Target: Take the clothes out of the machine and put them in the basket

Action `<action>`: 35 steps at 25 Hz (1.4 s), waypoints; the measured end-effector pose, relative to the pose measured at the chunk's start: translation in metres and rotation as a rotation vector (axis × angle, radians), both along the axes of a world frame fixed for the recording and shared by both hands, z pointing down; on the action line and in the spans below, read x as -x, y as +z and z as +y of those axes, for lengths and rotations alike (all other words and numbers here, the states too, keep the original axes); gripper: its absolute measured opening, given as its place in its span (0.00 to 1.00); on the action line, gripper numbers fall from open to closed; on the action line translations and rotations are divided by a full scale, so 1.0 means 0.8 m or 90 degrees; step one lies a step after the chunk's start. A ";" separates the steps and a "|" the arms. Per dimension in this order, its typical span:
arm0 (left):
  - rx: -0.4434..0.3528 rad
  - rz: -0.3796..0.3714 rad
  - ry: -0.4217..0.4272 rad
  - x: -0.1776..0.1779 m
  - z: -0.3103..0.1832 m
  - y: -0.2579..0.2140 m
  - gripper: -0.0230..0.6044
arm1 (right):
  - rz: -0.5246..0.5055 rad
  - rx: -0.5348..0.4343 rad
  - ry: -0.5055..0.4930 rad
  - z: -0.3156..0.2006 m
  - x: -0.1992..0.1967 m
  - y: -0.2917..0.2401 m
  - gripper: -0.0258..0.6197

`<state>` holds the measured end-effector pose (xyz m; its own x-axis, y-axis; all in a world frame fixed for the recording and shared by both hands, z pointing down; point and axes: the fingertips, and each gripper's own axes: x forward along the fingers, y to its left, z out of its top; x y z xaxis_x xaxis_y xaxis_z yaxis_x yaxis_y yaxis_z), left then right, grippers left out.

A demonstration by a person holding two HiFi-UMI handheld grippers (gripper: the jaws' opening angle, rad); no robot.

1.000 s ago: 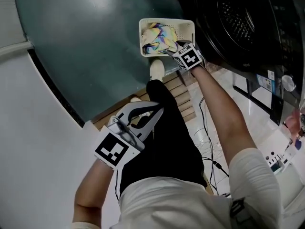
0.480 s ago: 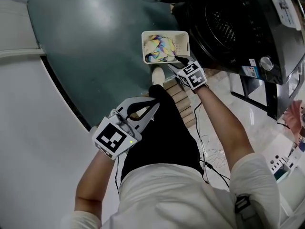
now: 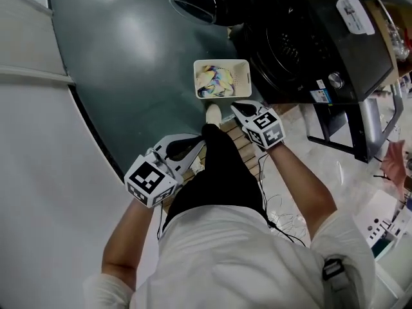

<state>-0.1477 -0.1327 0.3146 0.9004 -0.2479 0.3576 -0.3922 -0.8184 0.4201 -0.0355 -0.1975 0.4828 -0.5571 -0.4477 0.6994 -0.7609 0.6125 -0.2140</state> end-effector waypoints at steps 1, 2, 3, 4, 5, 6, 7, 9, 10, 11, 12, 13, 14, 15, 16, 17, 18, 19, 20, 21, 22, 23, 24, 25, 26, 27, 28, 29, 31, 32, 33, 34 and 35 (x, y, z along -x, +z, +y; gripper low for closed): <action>-0.002 0.000 -0.003 0.003 0.003 -0.007 0.03 | -0.006 -0.002 -0.004 0.008 0.004 -0.015 0.05; -0.004 0.000 -0.008 0.006 0.006 -0.014 0.03 | -0.012 -0.005 -0.008 0.016 0.007 -0.030 0.05; -0.007 0.001 -0.012 0.009 0.009 -0.020 0.03 | -0.018 -0.010 -0.011 0.023 0.011 -0.044 0.05; -0.011 -0.001 -0.016 0.012 0.013 -0.026 0.03 | -0.024 -0.015 -0.013 0.030 0.015 -0.058 0.05; -0.016 -0.004 -0.019 0.016 0.018 -0.031 0.03 | -0.031 -0.021 -0.014 0.037 0.019 -0.073 0.05; -0.020 -0.008 -0.021 0.020 0.023 -0.035 0.03 | -0.041 -0.028 -0.014 0.044 0.024 -0.089 0.05; -0.022 -0.012 -0.023 0.024 0.029 -0.039 0.03 | -0.053 -0.035 -0.015 0.052 0.031 -0.105 0.05; -0.015 -0.016 -0.036 0.033 0.042 -0.045 0.03 | -0.074 -0.047 -0.026 0.069 0.044 -0.136 0.05; -0.009 -0.016 -0.044 0.036 0.049 -0.048 0.03 | -0.081 -0.053 -0.033 0.078 0.049 -0.150 0.05; -0.004 -0.015 -0.050 0.038 0.056 -0.050 0.03 | -0.088 -0.059 -0.039 0.089 0.053 -0.162 0.05; -0.002 -0.016 -0.053 0.039 0.064 -0.052 0.03 | -0.093 -0.064 -0.043 0.100 0.057 -0.172 0.05; -0.004 -0.019 -0.055 0.041 0.072 -0.055 0.03 | -0.099 -0.068 -0.046 0.110 0.060 -0.181 0.05; -0.007 -0.022 -0.056 0.042 0.078 -0.059 0.03 | -0.104 -0.071 -0.049 0.121 0.063 -0.189 0.05; -0.011 -0.024 -0.058 0.044 0.084 -0.063 0.03 | -0.110 -0.073 -0.052 0.130 0.067 -0.195 0.05; -0.016 -0.025 -0.061 0.047 0.089 -0.067 0.03 | -0.114 -0.077 -0.056 0.138 0.069 -0.202 0.05; -0.023 -0.025 -0.065 0.050 0.092 -0.071 0.03 | -0.117 -0.083 -0.061 0.143 0.071 -0.208 0.05; -0.030 -0.027 -0.069 0.054 0.093 -0.075 0.03 | -0.118 -0.090 -0.065 0.146 0.074 -0.215 0.05; -0.036 -0.030 -0.073 0.058 0.095 -0.079 0.03 | -0.119 -0.095 -0.069 0.149 0.077 -0.222 0.05; -0.040 -0.032 -0.077 0.063 0.099 -0.083 0.03 | -0.120 -0.099 -0.072 0.155 0.080 -0.228 0.05; -0.042 -0.034 -0.080 0.067 0.105 -0.087 0.03 | -0.122 -0.102 -0.075 0.162 0.082 -0.234 0.05; -0.043 -0.035 -0.083 0.070 0.111 -0.090 0.03 | -0.122 -0.105 -0.078 0.171 0.083 -0.240 0.05; -0.043 -0.035 -0.087 0.074 0.117 -0.093 0.03 | -0.123 -0.108 -0.081 0.178 0.084 -0.245 0.05; -0.044 -0.034 -0.091 0.077 0.122 -0.095 0.03 | -0.122 -0.113 -0.084 0.184 0.086 -0.248 0.05; -0.045 -0.034 -0.096 0.081 0.124 -0.097 0.03 | -0.122 -0.117 -0.086 0.187 0.087 -0.251 0.05; -0.046 -0.033 -0.100 0.086 0.127 -0.099 0.03 | -0.123 -0.121 -0.088 0.189 0.088 -0.254 0.05; -0.047 -0.034 -0.105 0.090 0.129 -0.100 0.03 | -0.125 -0.124 -0.089 0.191 0.090 -0.257 0.05; -0.047 -0.037 -0.110 0.096 0.132 -0.101 0.03 | -0.127 -0.127 -0.091 0.193 0.092 -0.260 0.05; -0.047 -0.039 -0.115 0.101 0.134 -0.102 0.03 | -0.128 -0.131 -0.093 0.195 0.093 -0.263 0.05; -0.049 -0.040 -0.126 0.109 0.135 -0.104 0.03 | -0.126 -0.141 -0.096 0.196 0.094 -0.269 0.05; -0.051 -0.038 -0.132 0.112 0.135 -0.105 0.03 | -0.125 -0.146 -0.099 0.197 0.095 -0.272 0.05; -0.053 -0.035 -0.137 0.114 0.136 -0.106 0.03 | -0.125 -0.150 -0.101 0.197 0.097 -0.274 0.05; -0.055 -0.033 -0.142 0.116 0.136 -0.107 0.03 | -0.125 -0.153 -0.104 0.198 0.098 -0.275 0.05; -0.058 -0.030 -0.146 0.116 0.136 -0.108 0.03 | -0.125 -0.155 -0.105 0.198 0.100 -0.276 0.05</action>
<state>-0.2408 -0.0238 0.2280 0.7991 -0.4774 0.3655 -0.5902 -0.7387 0.3256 -0.1152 -0.0387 0.2623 -0.7490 -0.4810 0.4557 -0.6062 0.7752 -0.1780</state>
